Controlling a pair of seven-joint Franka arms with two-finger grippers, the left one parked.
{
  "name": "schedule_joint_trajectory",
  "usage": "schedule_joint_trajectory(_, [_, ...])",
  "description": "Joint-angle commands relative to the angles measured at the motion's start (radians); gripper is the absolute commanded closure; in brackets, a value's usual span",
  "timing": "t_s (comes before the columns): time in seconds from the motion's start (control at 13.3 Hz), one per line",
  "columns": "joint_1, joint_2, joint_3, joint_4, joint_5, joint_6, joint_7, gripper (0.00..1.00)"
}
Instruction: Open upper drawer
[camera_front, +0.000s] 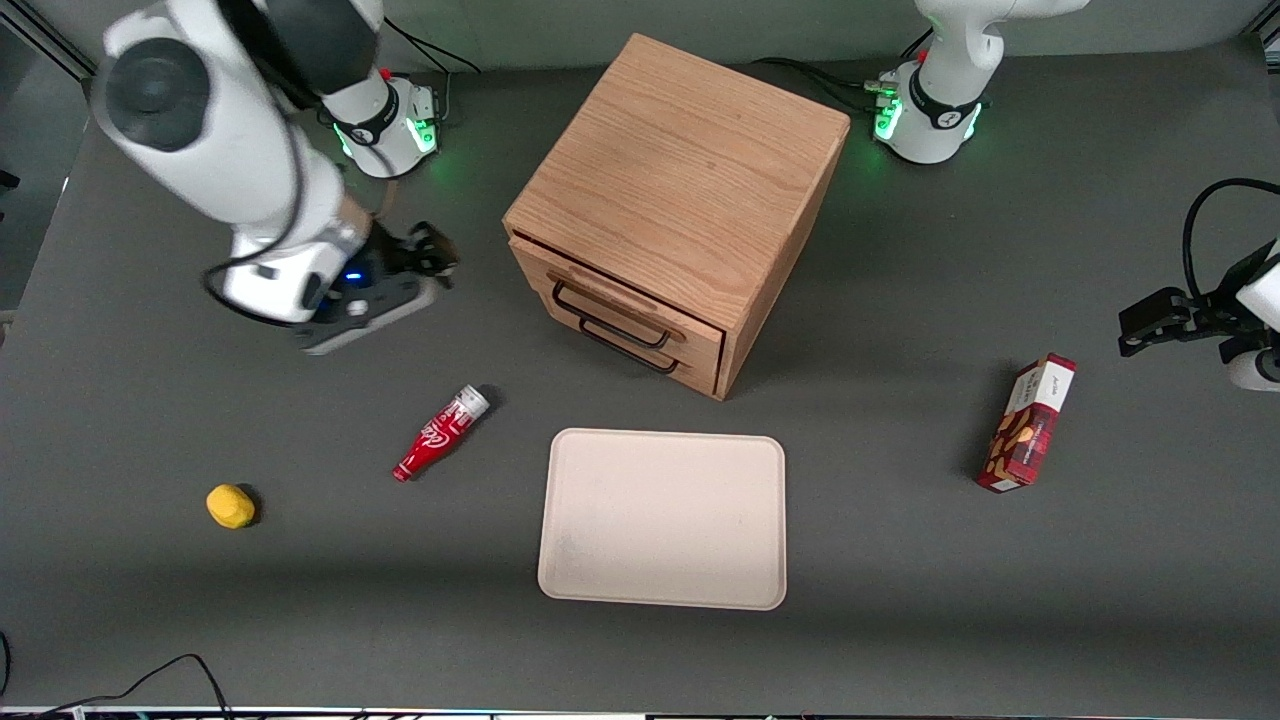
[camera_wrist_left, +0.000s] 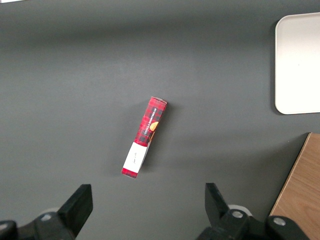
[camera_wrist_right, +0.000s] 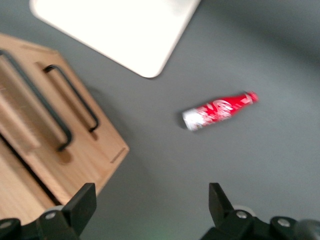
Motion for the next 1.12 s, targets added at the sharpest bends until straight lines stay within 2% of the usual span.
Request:
schedule_joint_trajectory(0.0, [-0.008, 0.114, 0.064, 0.07, 0.029, 0.046, -0.038, 0.0])
schedule_joint_trajectory(0.07, [-0.007, 0.125, 0.064, 0.068, 0.081, 0.058, -0.043, 0.0])
schedule_joint_trajectory(0.3, [0.002, 0.158, 0.065, 0.073, 0.095, 0.087, -0.258, 0.0])
schedule_joint_trajectory(0.45, [0.022, 0.175, 0.07, 0.073, 0.095, 0.114, -0.316, 0.0])
schedule_joint_trajectory(0.82, [0.077, 0.26, 0.07, 0.062, 0.034, 0.203, -0.313, 0.0])
schedule_joint_trajectory(1.05, [0.103, 0.307, 0.07, 0.058, 0.028, 0.233, -0.314, 0.0])
